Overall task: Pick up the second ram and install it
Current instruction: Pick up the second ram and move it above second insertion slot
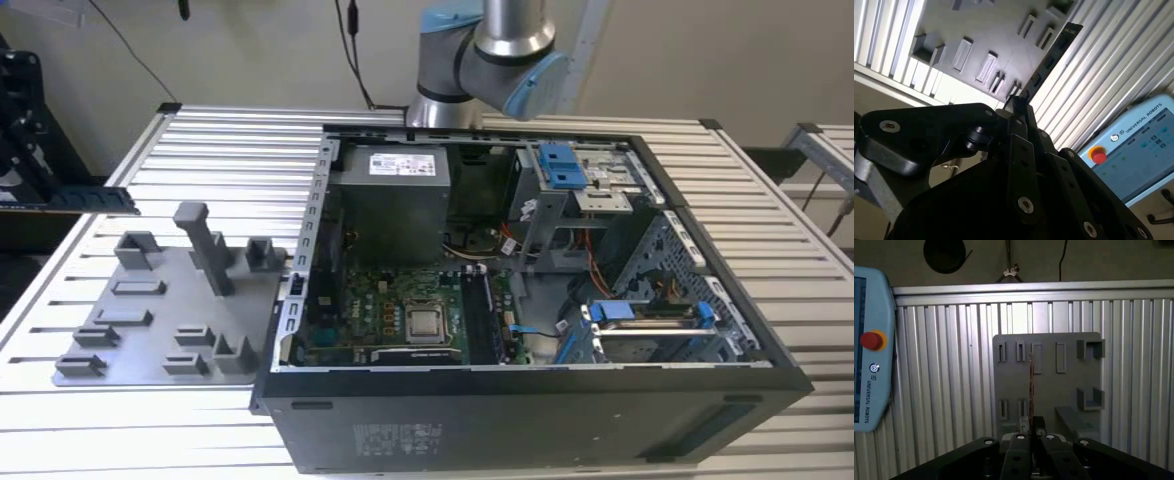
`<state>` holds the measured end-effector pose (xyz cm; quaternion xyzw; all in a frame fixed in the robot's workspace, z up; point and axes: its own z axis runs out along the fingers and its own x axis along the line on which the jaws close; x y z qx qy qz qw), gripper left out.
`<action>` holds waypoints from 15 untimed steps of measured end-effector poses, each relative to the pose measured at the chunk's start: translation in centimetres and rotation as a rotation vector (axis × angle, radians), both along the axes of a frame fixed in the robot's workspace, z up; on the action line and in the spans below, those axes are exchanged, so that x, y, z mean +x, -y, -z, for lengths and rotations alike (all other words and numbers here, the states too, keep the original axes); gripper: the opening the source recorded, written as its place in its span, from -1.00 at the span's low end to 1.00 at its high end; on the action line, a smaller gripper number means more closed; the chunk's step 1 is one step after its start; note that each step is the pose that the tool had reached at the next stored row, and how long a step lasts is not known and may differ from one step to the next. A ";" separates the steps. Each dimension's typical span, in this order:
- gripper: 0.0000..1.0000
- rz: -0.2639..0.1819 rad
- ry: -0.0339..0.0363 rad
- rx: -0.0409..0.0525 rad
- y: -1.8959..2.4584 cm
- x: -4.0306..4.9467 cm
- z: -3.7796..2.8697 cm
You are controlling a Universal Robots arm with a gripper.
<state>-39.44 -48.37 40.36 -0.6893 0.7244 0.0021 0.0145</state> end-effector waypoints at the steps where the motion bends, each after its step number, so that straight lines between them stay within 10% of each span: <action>1: -0.72 0.000 0.0001 0.0004 0.01 0.07 0.00; 15: -0.72 0.000 -0.0044 0.0057 0.00 2.89 0.00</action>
